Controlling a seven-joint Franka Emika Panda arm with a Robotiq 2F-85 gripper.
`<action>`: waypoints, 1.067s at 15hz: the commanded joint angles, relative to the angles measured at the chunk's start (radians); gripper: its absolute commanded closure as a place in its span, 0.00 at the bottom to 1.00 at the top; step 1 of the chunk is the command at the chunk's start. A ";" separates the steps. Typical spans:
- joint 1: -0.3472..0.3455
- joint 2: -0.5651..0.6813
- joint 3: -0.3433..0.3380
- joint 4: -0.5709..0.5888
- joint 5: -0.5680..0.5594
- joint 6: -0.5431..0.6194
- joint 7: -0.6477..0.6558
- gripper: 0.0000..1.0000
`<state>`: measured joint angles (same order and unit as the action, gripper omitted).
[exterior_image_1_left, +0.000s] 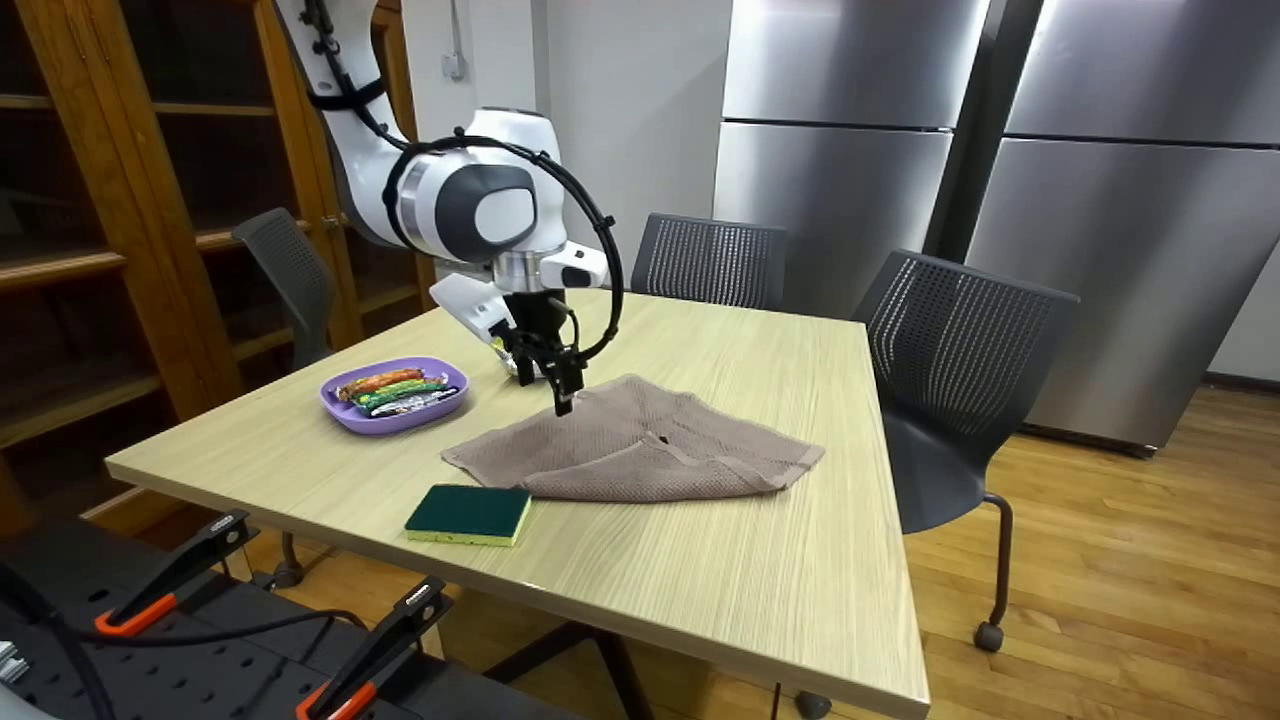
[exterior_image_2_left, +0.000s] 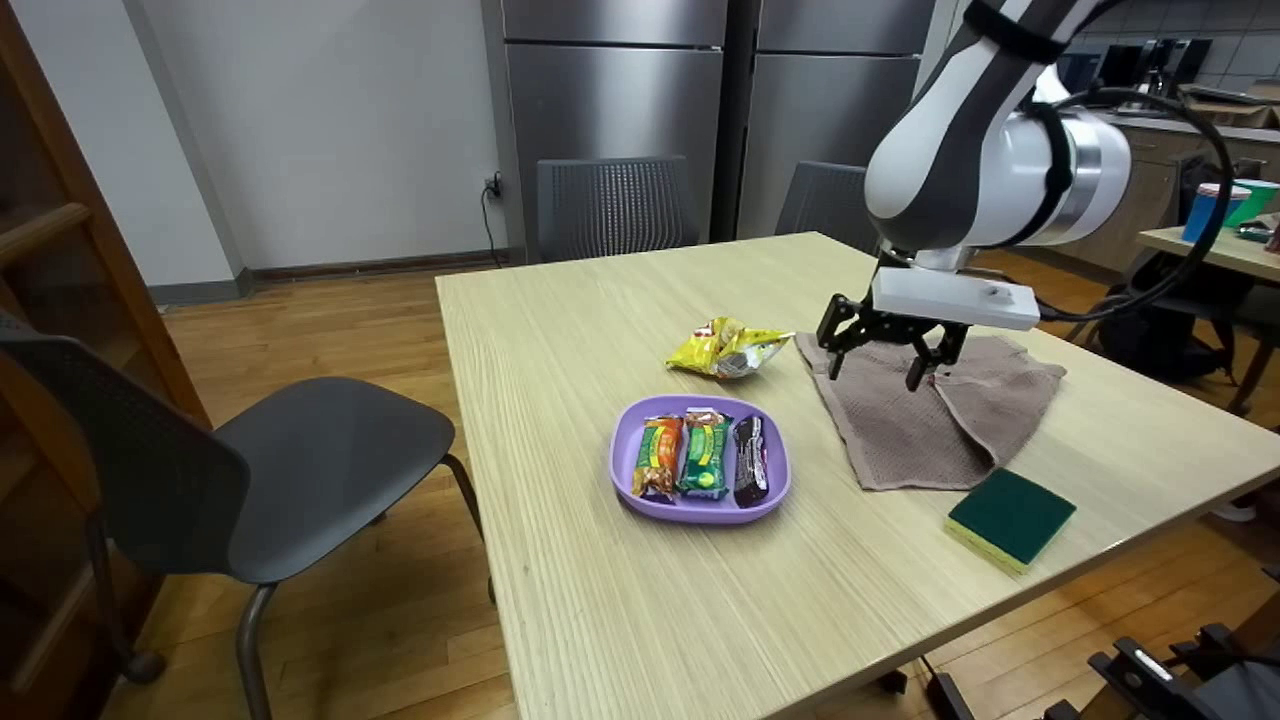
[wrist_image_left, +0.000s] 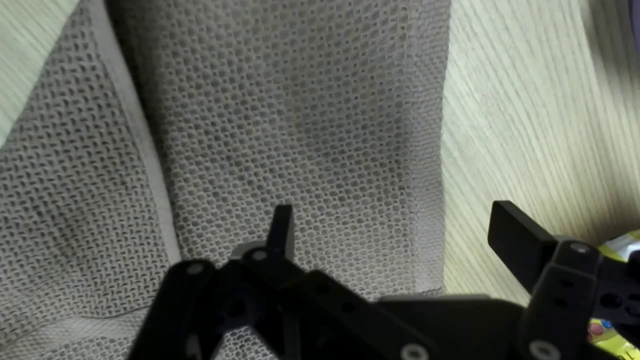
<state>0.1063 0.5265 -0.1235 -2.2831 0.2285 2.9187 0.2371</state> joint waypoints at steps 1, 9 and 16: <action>0.005 0.023 0.001 0.048 -0.033 -0.047 0.042 0.00; -0.013 0.021 0.012 0.022 -0.026 -0.012 0.020 0.00; -0.013 0.021 0.012 0.022 -0.026 -0.012 0.020 0.00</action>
<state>0.1086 0.5499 -0.1231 -2.2610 0.2284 2.9072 0.2371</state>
